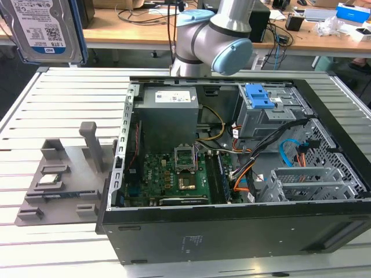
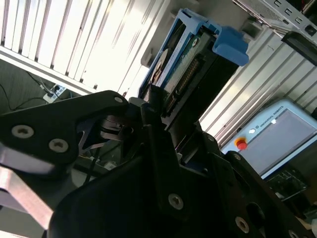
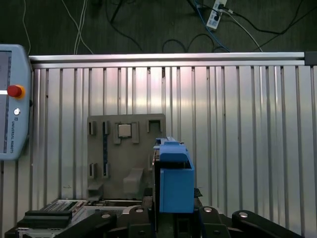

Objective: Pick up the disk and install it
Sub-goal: 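Pick up the disk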

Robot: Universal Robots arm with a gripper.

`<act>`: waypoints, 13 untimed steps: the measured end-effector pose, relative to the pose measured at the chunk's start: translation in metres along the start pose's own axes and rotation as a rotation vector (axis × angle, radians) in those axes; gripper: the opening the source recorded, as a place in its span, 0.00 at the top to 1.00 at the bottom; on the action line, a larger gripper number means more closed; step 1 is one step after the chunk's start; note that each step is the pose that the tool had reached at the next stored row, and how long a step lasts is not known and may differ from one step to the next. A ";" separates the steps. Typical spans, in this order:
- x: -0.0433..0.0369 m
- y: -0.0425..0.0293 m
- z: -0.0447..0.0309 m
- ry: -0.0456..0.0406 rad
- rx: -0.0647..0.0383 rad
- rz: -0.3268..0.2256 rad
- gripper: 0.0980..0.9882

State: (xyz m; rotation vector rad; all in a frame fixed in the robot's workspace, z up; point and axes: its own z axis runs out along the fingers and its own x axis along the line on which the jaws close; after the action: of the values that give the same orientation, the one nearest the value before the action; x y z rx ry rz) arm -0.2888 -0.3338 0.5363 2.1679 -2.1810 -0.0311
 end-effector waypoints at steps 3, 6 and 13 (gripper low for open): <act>-0.0002 -0.0132 -0.0008 0.0000 0.000 0.000 0.70; -0.0004 -0.0287 -0.0018 0.0000 0.000 0.000 0.70; -0.0007 -0.0638 -0.0040 0.0000 0.000 0.000 0.70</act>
State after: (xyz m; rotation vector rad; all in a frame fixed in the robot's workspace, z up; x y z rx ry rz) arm -0.2248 -0.3334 0.5363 2.1677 -2.1811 -0.0312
